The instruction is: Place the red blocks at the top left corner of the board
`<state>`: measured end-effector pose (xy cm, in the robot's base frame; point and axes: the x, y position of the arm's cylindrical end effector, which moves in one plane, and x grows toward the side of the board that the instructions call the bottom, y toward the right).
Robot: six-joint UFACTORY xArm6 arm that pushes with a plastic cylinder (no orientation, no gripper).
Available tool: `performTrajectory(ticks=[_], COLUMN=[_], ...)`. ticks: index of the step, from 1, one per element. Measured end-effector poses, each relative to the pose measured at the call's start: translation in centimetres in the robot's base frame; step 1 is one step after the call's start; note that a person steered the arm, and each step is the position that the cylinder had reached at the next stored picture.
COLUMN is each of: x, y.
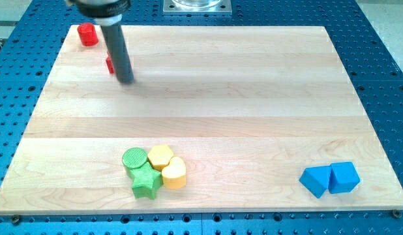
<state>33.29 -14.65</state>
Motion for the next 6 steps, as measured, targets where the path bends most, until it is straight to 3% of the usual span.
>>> performTrajectory(ticks=[1, 2, 3, 6], x=[-5.9, -7.5, -4.1, -5.3], y=[-1.9, -4.1, -3.8, -6.1])
